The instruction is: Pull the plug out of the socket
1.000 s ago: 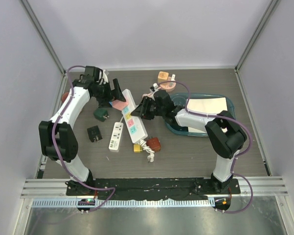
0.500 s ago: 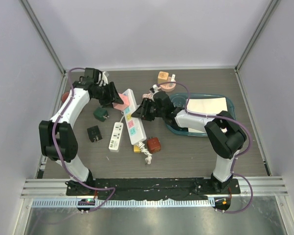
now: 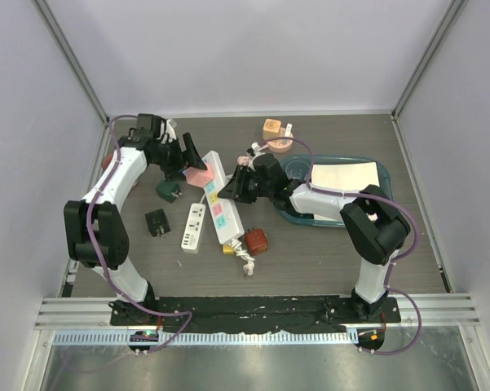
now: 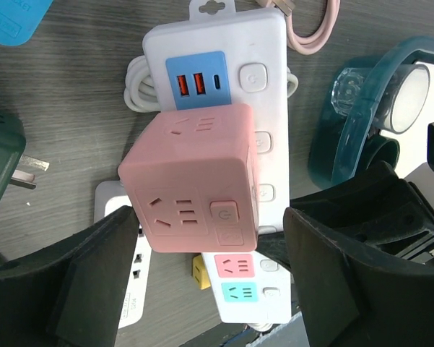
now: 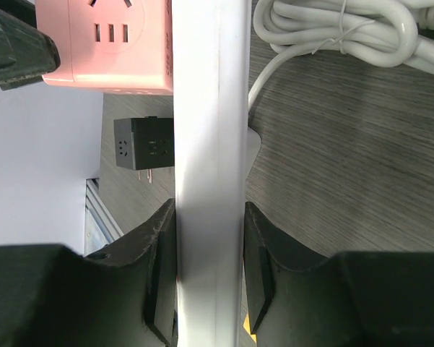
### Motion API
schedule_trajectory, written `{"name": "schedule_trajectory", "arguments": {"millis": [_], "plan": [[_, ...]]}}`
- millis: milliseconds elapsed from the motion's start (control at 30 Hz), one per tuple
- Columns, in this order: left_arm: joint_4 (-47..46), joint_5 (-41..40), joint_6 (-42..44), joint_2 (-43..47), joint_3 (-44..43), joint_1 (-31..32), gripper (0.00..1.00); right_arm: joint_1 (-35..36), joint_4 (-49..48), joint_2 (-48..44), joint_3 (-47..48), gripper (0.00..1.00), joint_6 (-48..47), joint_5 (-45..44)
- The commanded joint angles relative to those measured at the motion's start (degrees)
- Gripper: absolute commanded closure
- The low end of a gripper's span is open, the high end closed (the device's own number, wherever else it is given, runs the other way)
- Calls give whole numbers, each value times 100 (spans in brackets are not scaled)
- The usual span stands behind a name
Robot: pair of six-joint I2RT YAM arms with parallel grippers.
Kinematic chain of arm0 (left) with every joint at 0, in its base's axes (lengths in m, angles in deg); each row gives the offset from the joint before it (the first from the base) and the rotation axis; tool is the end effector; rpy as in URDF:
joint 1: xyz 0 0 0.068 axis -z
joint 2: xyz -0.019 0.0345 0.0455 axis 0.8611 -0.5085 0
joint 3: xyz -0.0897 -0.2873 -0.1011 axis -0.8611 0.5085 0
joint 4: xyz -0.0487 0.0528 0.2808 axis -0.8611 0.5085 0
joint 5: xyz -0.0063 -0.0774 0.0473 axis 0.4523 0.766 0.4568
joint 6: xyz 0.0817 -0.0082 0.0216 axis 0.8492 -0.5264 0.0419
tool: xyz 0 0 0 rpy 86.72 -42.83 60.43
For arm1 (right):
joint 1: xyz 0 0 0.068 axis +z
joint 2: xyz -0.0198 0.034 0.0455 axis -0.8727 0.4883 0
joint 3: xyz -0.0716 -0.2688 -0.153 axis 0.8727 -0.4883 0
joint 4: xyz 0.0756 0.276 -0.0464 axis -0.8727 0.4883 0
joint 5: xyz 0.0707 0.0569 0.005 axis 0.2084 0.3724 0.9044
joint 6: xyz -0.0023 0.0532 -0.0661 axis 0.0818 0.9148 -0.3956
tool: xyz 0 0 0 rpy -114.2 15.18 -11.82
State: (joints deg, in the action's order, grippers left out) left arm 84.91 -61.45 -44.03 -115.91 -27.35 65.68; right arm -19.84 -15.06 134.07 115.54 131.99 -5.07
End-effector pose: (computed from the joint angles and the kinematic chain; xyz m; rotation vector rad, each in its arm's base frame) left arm 0.4106 -0.0778 0.2902 -0.3212 2.5853 -0.8034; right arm 0.3436 0.3268 0.2114 -0.0506 2.3033 1.1996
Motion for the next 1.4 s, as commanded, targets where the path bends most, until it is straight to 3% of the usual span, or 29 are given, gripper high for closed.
{"name": "schedule_trajectory", "arguments": {"millis": [0, 800, 933, 1033, 1133, 1167, 1233, 1267, 1300, 1367], "plan": [[-245, 79, -100, 73, 50, -26, 17, 73, -724, -332, 323, 99, 62, 105], [-61, -361, -82, -59, -3, -26, 17, 196, -838, -333, 402, 99, 159, 113], [-113, -361, -134, -41, 50, -26, 22, 214, -925, -332, 411, 99, 220, 148], [-341, -73, -284, 20, 164, -26, 32, 223, -1170, -271, 402, 99, 413, 227], [-614, 148, -416, 99, 261, -26, 55, 223, -1312, -174, 376, 99, 545, 342], [-623, 131, -425, 125, 261, -35, 70, 223, -1339, -157, 350, 99, 571, 342], [-614, 70, -434, 195, 261, -53, 83, 214, -1461, -122, 245, 99, 650, 333], [-614, 52, -451, 222, 261, -70, 95, 214, -1488, -104, 218, 99, 668, 290], [-606, 52, -460, 257, 252, -79, 100, 214, -1488, -104, 191, 99, 686, 237], [-562, 61, -486, 328, 209, -114, 100, 205, -1270, -34, 165, 99, 599, 9]]}}
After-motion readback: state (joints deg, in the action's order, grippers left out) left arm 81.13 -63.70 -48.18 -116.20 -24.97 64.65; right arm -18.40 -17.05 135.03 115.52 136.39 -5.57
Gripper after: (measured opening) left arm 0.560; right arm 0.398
